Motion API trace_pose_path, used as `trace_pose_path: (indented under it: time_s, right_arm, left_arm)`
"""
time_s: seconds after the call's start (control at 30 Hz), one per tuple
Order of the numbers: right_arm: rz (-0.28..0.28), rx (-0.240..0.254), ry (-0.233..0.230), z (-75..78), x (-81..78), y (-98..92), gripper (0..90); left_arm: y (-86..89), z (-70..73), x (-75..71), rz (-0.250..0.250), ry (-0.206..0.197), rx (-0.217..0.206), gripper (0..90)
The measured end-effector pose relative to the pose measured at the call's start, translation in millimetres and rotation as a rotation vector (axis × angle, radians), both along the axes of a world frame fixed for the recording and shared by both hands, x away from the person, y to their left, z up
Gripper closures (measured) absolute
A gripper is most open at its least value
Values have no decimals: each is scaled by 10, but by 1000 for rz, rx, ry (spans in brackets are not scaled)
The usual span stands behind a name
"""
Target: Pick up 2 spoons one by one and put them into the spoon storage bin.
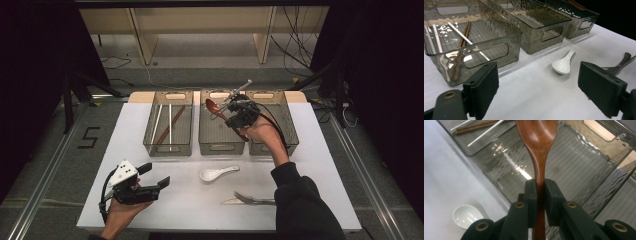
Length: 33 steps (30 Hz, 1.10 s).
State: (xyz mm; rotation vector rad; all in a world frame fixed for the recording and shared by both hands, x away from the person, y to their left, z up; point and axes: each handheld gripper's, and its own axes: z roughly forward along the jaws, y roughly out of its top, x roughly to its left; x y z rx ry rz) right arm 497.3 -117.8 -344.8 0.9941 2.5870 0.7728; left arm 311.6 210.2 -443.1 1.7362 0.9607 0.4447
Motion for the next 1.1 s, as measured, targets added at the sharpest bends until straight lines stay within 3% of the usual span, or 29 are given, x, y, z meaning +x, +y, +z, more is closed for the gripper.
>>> trace_pose_path:
  time_s: [0.5, 1.1]
  right_arm:
    - [-80, 56, 6, -49, 259, 90, 817]
    - [-127, 53, 40, -239, 400, 156, 817]
  left_arm:
    - [-2, 1, 0, -1, 0, -2, 166]
    - [0, 3, -5, -1, -2, -6, 166]
